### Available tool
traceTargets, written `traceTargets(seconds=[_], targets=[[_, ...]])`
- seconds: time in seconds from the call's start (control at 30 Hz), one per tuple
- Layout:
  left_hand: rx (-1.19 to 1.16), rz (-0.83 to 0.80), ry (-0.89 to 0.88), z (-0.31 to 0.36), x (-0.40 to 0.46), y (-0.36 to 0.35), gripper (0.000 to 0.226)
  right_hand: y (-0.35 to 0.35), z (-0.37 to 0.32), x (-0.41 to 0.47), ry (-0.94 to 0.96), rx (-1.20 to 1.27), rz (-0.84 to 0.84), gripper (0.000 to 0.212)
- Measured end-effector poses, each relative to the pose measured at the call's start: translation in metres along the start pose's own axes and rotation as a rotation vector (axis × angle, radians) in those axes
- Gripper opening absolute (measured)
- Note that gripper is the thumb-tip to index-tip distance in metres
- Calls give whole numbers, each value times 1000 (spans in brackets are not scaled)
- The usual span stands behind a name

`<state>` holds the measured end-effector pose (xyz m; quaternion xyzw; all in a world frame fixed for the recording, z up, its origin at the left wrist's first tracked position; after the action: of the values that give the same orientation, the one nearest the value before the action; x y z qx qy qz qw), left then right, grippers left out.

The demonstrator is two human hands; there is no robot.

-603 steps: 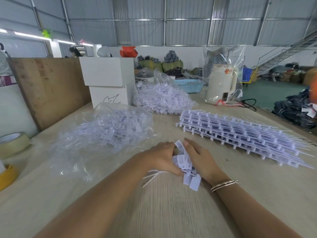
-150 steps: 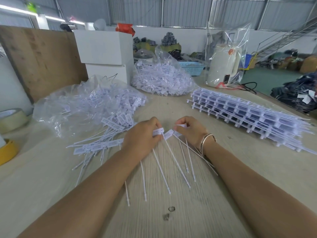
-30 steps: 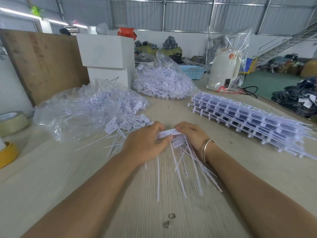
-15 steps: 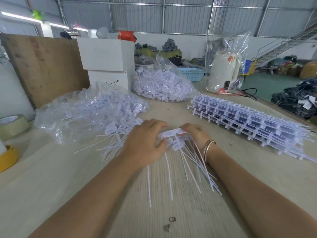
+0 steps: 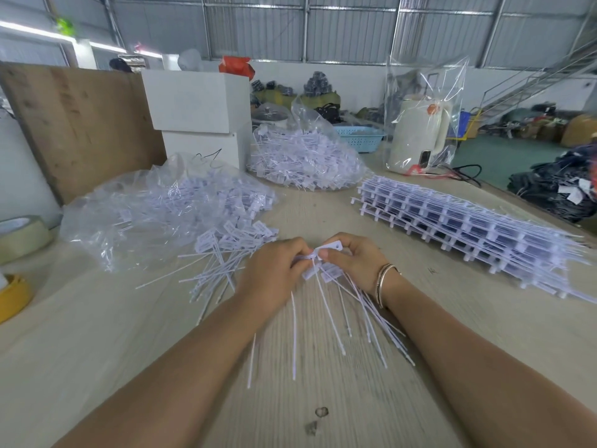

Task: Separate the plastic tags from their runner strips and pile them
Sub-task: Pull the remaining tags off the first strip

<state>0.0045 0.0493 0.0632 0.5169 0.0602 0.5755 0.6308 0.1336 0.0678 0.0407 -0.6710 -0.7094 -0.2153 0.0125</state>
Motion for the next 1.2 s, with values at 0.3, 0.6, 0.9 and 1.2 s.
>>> traceTargets(seconds=[0.3, 0.6, 0.9, 1.2], targets=[[-224, 28, -36, -6, 3, 2, 6, 1, -5, 0, 64, 15, 10, 20], [-184, 108, 5, -12, 0, 8, 12, 20, 7, 4, -20, 58, 181, 19], [13, 104, -62, 3, 0, 9, 49, 19, -15, -3, 78, -328, 230, 8], [2, 23, -109, 12, -4, 4, 32, 13, -5, 1, -9, -21, 127, 20]])
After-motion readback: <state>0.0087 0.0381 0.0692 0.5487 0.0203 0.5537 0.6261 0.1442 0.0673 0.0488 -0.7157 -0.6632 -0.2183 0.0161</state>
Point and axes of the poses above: each hand's wrist, its own x-axis towards the middle knuckle, its own y-axis out of the back of the hand, z = x × y, the point moved 10 cm from there along x, towards the middle knuckle, and after that the axes turned 2 degrees about x, right-handed, at the moved point
